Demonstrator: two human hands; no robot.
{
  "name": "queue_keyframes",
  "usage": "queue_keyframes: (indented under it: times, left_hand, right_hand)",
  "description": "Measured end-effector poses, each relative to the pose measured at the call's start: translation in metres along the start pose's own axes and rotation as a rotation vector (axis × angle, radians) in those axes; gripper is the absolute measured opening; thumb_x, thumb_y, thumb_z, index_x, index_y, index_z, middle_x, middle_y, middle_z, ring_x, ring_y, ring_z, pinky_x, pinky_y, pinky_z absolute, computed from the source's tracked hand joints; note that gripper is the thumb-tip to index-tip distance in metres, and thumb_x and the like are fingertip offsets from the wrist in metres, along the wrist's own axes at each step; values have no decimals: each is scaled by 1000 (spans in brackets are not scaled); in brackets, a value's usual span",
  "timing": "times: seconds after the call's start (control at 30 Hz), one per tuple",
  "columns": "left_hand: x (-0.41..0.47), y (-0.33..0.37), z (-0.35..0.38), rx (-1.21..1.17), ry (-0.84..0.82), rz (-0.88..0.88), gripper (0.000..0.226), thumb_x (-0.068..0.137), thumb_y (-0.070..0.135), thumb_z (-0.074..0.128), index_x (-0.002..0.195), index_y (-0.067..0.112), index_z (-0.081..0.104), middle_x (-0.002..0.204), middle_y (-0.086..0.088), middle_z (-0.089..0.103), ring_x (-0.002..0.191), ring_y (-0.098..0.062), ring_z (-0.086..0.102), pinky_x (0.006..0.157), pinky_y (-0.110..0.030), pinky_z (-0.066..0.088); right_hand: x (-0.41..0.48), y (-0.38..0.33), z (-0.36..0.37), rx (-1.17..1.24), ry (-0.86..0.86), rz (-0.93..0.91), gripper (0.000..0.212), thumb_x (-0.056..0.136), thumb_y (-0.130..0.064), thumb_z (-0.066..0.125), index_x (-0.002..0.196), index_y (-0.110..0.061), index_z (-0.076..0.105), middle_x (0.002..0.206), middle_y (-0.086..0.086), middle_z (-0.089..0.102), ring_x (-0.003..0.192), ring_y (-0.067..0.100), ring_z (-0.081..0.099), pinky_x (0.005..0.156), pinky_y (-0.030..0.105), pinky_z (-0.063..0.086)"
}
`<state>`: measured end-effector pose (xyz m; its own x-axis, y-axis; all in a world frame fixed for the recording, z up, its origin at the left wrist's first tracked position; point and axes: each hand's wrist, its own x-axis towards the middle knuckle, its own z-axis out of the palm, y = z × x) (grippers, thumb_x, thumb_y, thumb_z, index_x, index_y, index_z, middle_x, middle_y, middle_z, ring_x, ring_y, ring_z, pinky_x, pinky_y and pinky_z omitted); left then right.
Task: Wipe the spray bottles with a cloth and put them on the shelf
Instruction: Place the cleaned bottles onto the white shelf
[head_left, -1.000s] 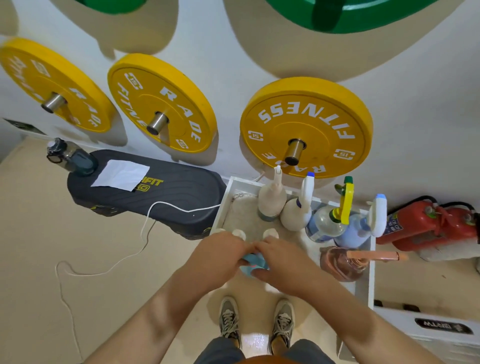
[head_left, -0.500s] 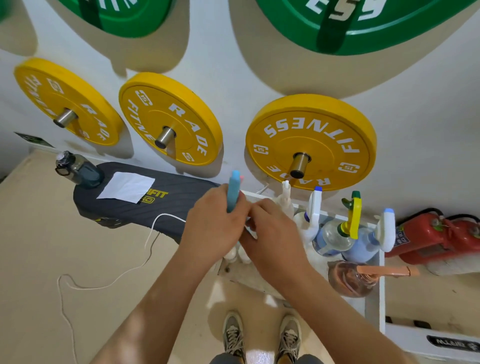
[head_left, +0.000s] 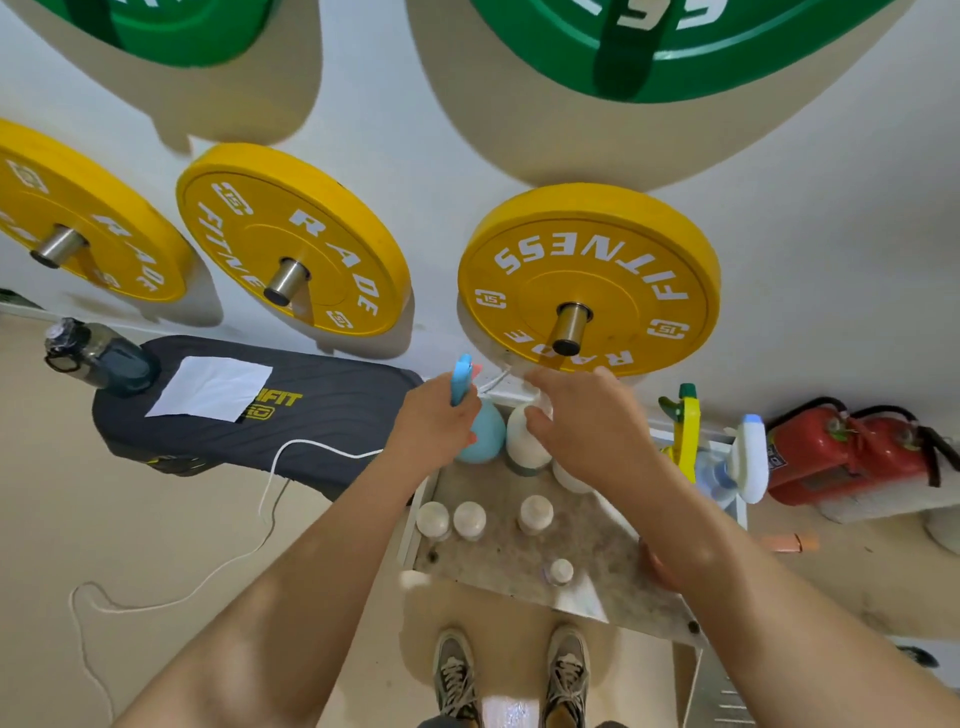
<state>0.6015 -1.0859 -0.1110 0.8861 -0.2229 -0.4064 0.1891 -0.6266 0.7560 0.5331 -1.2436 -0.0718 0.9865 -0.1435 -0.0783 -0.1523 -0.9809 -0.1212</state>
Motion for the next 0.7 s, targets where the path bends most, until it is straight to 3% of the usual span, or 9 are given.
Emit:
queue_keyframes:
  times: [0.1,0.2,0.27,0.33,0.4,0.43,0.5,0.6,0.7]
  left_hand:
    - [9,-20,15,16,-41,-18,32,98,33,52,125,18,61,88,-8,66,68,-17,72,78,-47,61]
    - [12,-25,25,-59,-42,-16,36,98,36,55,131,21,55,104,-6,67,73,-11,71,79,-37,61]
    - [12,-26,26,-126,-70,-42,52,94,38,62,142,28,44,122,0,60,88,-17,71,81,-36,60]
    - [8,-28,21,-127,-93,-22,65,87,40,69,144,36,39,131,7,55,103,-22,66,86,-45,59]
    - [-4,-35,9,-69,-48,70,47,82,32,68,126,43,55,119,11,65,99,-19,67,83,-47,59]
    - [-14,-41,1,-34,-6,80,40,82,21,66,114,44,61,109,13,69,92,-14,68,81,-43,59]
    - [-37,-58,-12,36,11,74,41,78,8,62,104,39,67,100,19,70,90,-7,67,83,-33,57]
    - [-63,-95,-14,348,-84,209,52,68,19,67,120,27,65,116,13,65,107,-16,61,96,-27,45]
    - [-68,-116,-1,514,-142,229,52,84,21,69,134,23,55,131,9,59,117,-19,54,95,-17,33]
  right_hand:
    - [7,-1,4,-43,8,-59,32,99,-35,44,125,-27,60,100,5,71,97,28,60,76,35,48]
    - [4,0,3,-51,-9,-79,39,100,-44,46,136,-29,51,104,6,68,102,28,59,79,37,46]
    - [-6,2,3,-10,72,-81,51,95,-47,57,142,-29,47,110,9,61,103,28,54,82,37,46]
    - [-21,0,5,110,266,-129,44,85,-33,72,126,-19,63,98,10,62,89,29,58,73,37,48]
    - [-42,-9,13,182,345,-208,26,77,-21,74,102,-17,71,82,5,64,75,28,61,66,36,45]
    - [-51,-16,20,164,280,-232,25,73,-20,75,97,-20,71,79,2,65,73,27,61,66,37,43]
    - [-65,-33,38,130,53,-209,37,69,-23,78,105,-25,68,89,-3,70,85,24,63,72,41,43]
    - [-68,-48,69,143,-206,-134,44,89,-29,61,131,-28,50,125,-5,60,122,23,47,93,45,31]
    - [-62,-60,94,108,-238,-100,30,93,-31,56,123,-29,51,121,-6,60,122,22,46,95,44,27]
